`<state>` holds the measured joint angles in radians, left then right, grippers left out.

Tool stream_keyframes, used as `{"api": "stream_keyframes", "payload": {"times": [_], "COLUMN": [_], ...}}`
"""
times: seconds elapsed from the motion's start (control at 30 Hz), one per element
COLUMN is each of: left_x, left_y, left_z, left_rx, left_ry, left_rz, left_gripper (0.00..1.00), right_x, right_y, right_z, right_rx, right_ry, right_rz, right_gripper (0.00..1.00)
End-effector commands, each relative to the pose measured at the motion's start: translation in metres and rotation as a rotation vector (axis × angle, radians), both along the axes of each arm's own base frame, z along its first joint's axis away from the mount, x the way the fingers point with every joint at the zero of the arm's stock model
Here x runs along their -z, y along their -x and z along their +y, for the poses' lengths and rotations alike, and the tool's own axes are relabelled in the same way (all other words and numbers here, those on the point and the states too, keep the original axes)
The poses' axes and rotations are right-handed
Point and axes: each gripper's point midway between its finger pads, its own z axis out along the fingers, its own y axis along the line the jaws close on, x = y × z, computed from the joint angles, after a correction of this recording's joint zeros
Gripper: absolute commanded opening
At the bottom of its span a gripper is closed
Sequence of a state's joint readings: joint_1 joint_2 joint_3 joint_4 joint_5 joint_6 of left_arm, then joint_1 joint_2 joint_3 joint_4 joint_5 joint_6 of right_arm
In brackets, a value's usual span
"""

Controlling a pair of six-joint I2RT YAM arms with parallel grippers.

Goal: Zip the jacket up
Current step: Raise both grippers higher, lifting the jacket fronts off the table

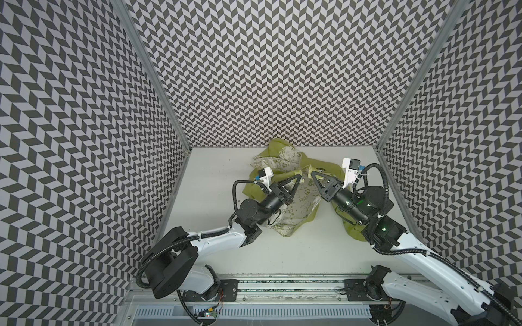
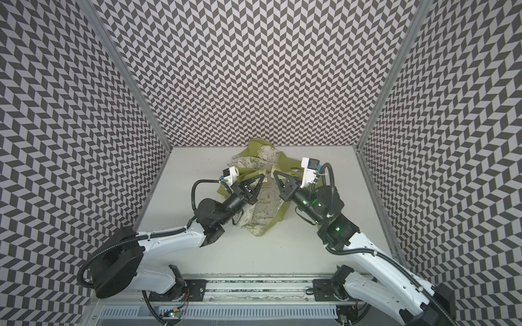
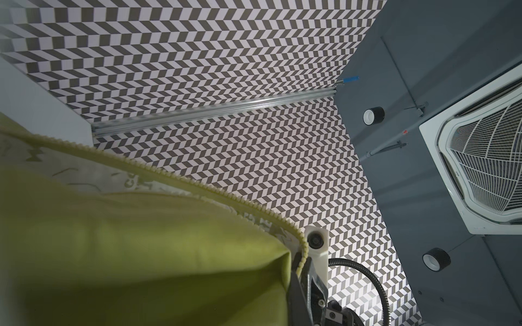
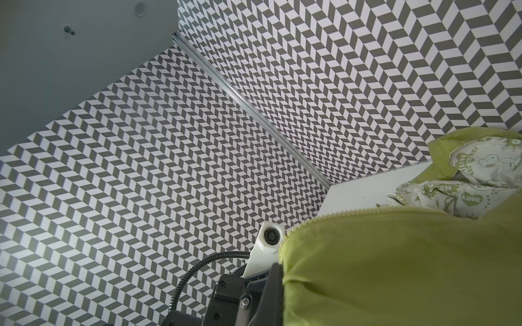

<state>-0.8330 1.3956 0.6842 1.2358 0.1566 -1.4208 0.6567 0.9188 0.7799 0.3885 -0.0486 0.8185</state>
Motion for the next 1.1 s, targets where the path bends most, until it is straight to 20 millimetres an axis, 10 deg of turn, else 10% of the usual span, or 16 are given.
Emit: {"api": "stream_keyframes", "payload": {"times": [0.0, 1.07], "left_x": [-0.041, -0.061], "left_y": [0.017, 0.001], "left_z": [0.004, -0.002], "left_rx": [0.038, 0.064], "left_ry": [0.058, 0.15], "left_rz": [-0.102, -0.163], "left_gripper": [0.0, 0.0], "right_x": [-0.043, -0.056], "right_y": [0.008, -0.005], "right_z": [-0.013, -0.025], "right_rx": [0.037, 0.074], "right_ry": [-0.12, -0.307], "right_rz": [-0.129, -0.079], "right_gripper": [0.0, 0.0]}}
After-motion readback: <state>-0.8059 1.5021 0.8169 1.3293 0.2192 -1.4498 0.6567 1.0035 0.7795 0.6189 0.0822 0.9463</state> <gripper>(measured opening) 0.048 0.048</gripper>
